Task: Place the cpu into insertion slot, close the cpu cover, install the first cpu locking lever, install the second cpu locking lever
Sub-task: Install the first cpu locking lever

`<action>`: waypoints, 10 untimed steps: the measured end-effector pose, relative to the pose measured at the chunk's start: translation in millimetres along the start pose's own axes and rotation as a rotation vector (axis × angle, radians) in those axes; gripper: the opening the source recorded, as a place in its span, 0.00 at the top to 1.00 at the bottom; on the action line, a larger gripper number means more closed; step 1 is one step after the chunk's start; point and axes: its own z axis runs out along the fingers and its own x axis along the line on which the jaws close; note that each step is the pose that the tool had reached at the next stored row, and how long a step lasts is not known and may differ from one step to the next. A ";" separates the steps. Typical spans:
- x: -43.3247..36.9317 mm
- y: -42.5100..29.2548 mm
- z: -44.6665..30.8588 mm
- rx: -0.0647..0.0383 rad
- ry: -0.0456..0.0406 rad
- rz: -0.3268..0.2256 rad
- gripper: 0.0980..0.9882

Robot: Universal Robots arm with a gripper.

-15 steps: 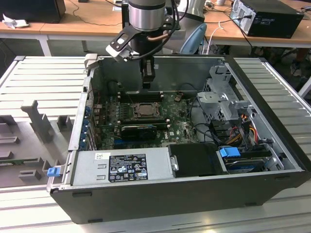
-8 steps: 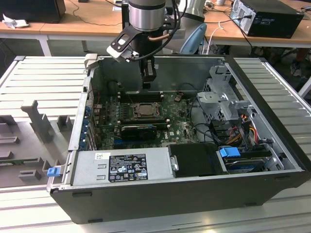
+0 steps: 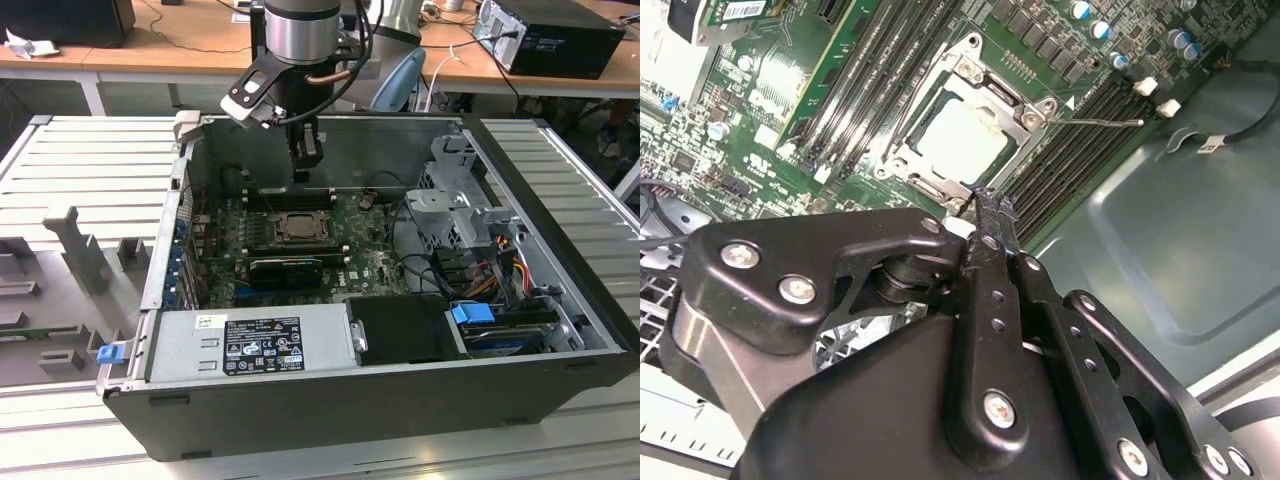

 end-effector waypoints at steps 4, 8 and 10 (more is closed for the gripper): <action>0.0 0.0 0.0 0.002 0.0016 -0.044 0.99; 0.0 0.0 0.0 0.003 0.0027 -0.074 0.99; 0.0 0.0 0.0 0.004 0.0034 -0.091 0.99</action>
